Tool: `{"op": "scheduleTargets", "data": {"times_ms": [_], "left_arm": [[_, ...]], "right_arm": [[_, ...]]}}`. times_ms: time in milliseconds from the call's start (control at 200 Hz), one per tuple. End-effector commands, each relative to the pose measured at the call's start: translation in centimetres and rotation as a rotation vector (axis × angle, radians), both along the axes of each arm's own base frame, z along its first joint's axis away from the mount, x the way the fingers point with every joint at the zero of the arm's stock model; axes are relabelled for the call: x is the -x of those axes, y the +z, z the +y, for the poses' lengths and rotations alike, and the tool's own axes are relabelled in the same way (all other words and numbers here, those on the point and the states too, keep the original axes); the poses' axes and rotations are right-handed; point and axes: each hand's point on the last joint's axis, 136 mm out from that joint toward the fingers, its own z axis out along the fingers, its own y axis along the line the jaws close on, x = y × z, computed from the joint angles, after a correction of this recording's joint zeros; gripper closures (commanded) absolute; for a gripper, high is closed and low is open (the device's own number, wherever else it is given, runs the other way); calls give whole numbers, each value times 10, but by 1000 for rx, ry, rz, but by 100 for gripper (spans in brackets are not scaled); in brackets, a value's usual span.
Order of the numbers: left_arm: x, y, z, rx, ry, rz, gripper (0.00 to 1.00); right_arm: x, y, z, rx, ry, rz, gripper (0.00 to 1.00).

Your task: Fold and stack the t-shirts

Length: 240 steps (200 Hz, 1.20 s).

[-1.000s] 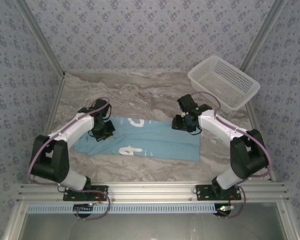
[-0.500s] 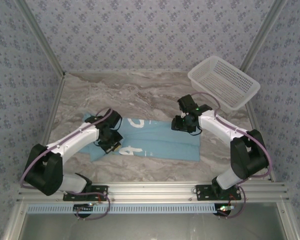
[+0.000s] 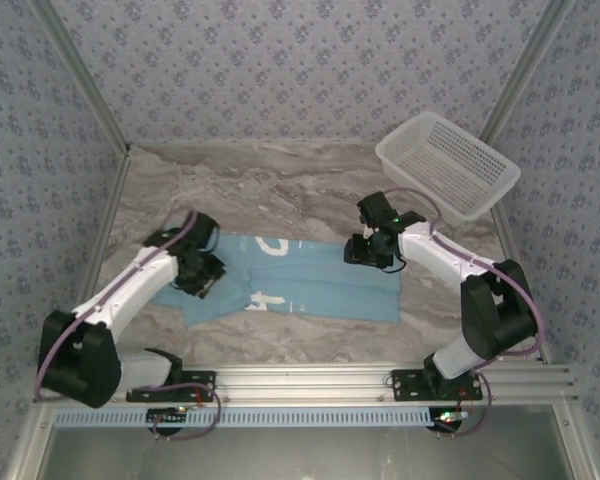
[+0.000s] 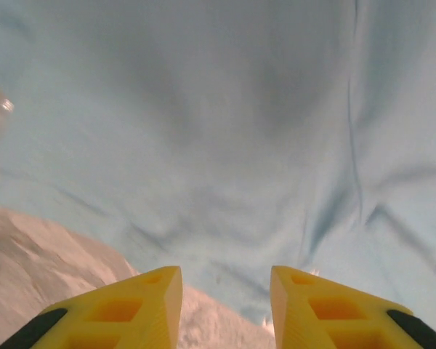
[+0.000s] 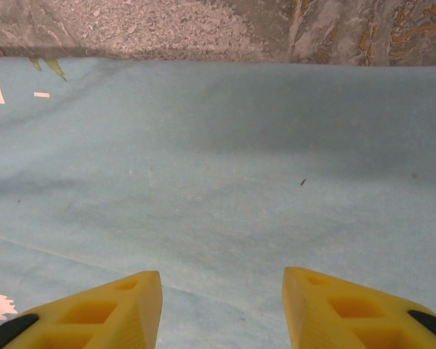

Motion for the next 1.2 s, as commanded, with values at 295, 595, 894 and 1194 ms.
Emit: {"op": "scheduleTargets", "data": {"times_ms": [295, 595, 894, 1194], "left_arm": [[-63, -29, 83, 2, -93, -191, 63], [-56, -67, 91, -33, -110, -84, 66], [-50, -49, 95, -63, -77, -124, 99], [0, -33, 110, -142, 84, -105, 100]], "right_arm": [[-4, -4, 25, -121, 72, 21, 48], [-14, -14, 21, -139, 19, 71, 48], [-17, -17, 20, -127, 18, 78, 48], [-20, -23, 19, -116, 11, 86, 49]]}}
